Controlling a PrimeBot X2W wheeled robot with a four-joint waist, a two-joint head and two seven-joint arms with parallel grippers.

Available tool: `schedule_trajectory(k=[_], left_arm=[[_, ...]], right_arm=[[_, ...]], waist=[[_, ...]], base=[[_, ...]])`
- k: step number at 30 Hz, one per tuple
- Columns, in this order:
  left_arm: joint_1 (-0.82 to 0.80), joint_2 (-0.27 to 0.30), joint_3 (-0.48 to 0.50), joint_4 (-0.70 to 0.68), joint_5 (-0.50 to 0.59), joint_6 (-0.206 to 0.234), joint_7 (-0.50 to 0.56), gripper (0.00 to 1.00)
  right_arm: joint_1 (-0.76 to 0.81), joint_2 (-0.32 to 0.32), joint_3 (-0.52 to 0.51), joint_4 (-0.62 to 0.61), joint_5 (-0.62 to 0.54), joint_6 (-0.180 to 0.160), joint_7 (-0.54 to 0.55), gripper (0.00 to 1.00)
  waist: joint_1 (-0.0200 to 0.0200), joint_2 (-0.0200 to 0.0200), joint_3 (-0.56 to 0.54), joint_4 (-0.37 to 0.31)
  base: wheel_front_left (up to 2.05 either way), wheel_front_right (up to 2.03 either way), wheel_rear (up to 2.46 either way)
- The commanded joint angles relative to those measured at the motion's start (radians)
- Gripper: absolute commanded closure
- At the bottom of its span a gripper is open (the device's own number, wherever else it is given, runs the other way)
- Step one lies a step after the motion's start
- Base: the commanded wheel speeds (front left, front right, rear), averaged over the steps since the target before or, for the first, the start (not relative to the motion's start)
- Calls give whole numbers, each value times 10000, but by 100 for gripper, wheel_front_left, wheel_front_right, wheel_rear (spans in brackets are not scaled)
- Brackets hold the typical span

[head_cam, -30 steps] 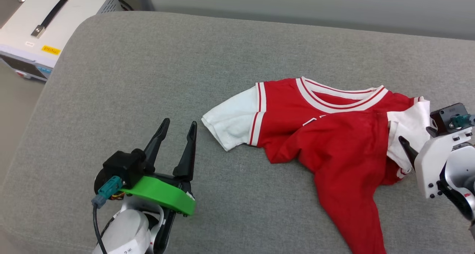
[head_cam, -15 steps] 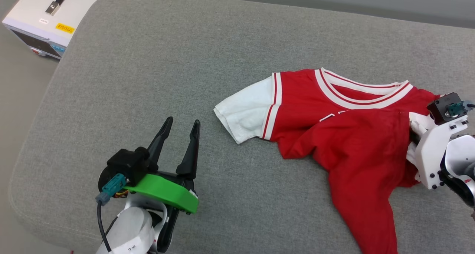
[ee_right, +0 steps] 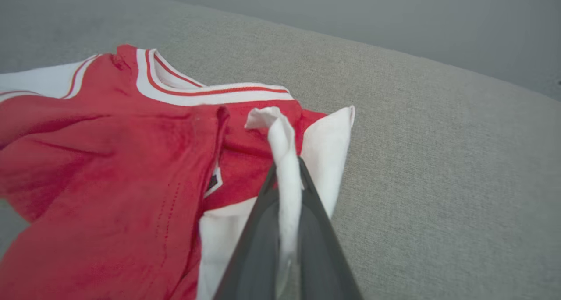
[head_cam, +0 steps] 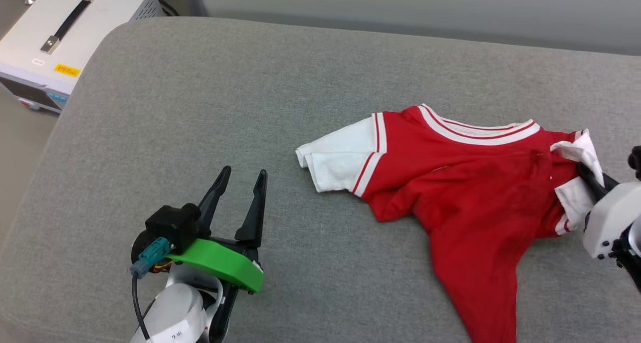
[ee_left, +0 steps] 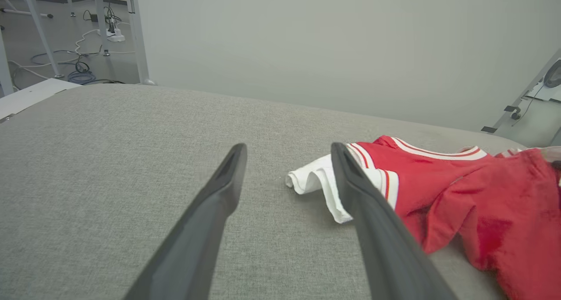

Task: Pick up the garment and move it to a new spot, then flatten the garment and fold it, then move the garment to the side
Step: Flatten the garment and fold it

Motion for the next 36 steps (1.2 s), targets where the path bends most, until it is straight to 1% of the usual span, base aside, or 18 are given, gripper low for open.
schedule_trajectory(k=[1,3,6,7,9,10,11,12,17,19,22,24,27,30,36], left_arm=[[128,32,19,63,66,-26,-58,0],[166,64,13,107,46,-22,-49,0],[184,110,-12,143,28,-18,-8,0],[187,127,-14,144,20,-9,10,0],[173,153,-32,134,10,-5,52,0],[169,164,-34,131,5,4,70,0],[172,180,-31,128,-6,17,87,0],[175,194,-30,123,-15,22,101,0],[212,256,-51,117,-56,49,166,0],[238,263,-69,121,-68,65,178,0],[277,270,-99,127,-91,83,193,0],[287,266,-125,134,-105,82,193,0],[286,248,-144,123,-127,78,173,0],[297,193,-154,50,-176,52,127,0],[371,40,-171,-154,-318,-30,47,0]], right_arm=[[259,174,-398,-31,148,-7,-329,100],[509,546,-946,67,325,-7,-711,100],[826,928,-1554,346,325,-7,-1200,100],[913,1093,-1755,504,313,-7,-1326,91],[1040,1352,-2140,817,250,-7,-1534,88],[1080,1460,-2349,976,176,-7,-1635,69],[1119,1614,-2658,1211,63,-7,-1723,40],[1138,1730,-2914,1385,-66,-7,-1797,0],[1111,2510,-4828,2350,-1187,-7,-1820,0],[1081,2803,-5372,2495,-1656,-7,-1765,0],[999,3139,-5730,2425,-2134,-7,-1683,0],[935,3238,-5735,2191,-2269,-7,-1713,0],[933,3168,-5369,1623,-2374,-7,-1866,0],[1074,2924,-4704,758,-2314,-7,-2094,0],[1713,2228,-3402,-1039,-2258,-7,-2567,0]], waist=[[1,0,-230,-308],[1,0,-284,-433],[1,0,-330,-591],[1,0,-343,-655],[1,0,-358,-726],[1,0,-372,-755],[1,0,-396,-797],[1,0,-408,-824],[1,0,-500,-932],[1,0,-537,-960],[1,0,-597,-993],[1,0,-664,-1006],[1,0,-782,-1005],[1,0,-924,-978],[1,0,-1190,-897]], base=[[0,0,0],[0,0,0],[0,0,0],[0,0,0],[0,0,0],[0,0,0],[0,0,0],[0,0,0],[0,0,0],[0,0,0],[0,0,0],[0,0,0],[0,0,0],[0,0,0],[0,0,0]])
